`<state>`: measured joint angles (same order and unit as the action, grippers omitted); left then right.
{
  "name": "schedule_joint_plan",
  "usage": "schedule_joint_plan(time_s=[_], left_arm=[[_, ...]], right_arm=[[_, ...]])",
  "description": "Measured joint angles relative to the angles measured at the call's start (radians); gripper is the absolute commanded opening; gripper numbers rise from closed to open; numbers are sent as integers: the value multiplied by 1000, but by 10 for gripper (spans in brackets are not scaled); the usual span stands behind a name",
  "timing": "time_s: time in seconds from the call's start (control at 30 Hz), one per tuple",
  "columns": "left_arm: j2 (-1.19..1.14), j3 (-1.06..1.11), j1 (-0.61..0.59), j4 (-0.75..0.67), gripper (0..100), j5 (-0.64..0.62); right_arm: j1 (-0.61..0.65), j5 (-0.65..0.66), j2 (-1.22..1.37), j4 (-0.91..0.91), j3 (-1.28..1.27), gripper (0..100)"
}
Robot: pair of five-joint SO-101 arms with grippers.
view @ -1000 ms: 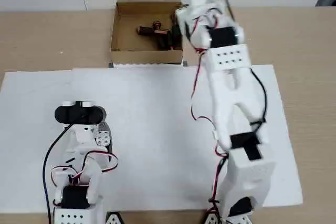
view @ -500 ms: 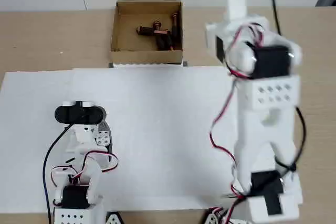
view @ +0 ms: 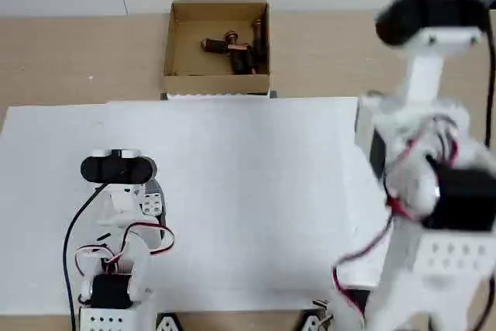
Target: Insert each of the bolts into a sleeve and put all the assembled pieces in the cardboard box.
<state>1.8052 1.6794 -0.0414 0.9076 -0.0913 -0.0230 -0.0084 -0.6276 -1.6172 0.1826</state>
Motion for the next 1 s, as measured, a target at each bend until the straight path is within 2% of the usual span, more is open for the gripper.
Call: schedule_joint_plan(time_s=[0.17, 0.47, 0.83, 1.0], left_arm=[[0, 0, 0, 0, 6, 0], [0, 0, 0, 0, 6, 0], [0, 0, 0, 0, 6, 0], [0, 0, 0, 0, 6, 0]], right_arm=[[-43, 0, -226, 169, -348, 3], [-49, 0, -543, 500, -944, 3], [-46, 0, -763, 812, -1491, 3], [-48, 0, -907, 881, -1700, 3]])
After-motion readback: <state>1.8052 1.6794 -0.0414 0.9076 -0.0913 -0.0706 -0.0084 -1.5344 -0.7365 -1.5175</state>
